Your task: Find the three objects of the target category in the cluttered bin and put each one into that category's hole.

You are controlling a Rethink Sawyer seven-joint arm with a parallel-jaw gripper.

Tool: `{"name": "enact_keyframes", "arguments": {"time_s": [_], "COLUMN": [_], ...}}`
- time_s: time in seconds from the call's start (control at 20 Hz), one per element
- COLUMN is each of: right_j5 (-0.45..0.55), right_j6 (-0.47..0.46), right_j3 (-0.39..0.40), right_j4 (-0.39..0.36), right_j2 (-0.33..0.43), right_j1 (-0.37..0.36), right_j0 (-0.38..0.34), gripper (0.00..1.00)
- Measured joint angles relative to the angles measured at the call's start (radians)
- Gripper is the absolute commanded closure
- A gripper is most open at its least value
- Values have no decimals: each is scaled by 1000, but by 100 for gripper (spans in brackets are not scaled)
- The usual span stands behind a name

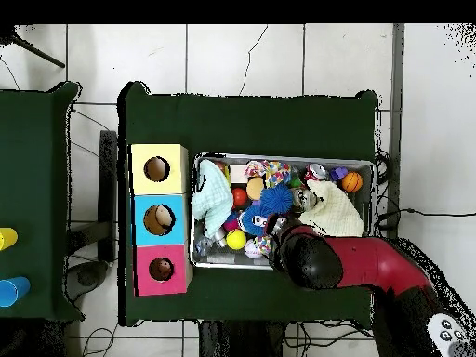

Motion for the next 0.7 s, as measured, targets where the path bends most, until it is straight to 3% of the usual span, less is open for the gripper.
{"name": "enact_keyframes", "arguments": {"time_s": [0.4, 0.7], "right_j5": [-35, -45], "right_j6": [0, 0], "right_j3": [0, 0], "right_j4": [-52, -97], "right_j2": [-9, -62], "right_j1": [-2, -27], "right_j0": [55, 110], "gripper": [100, 100]}}
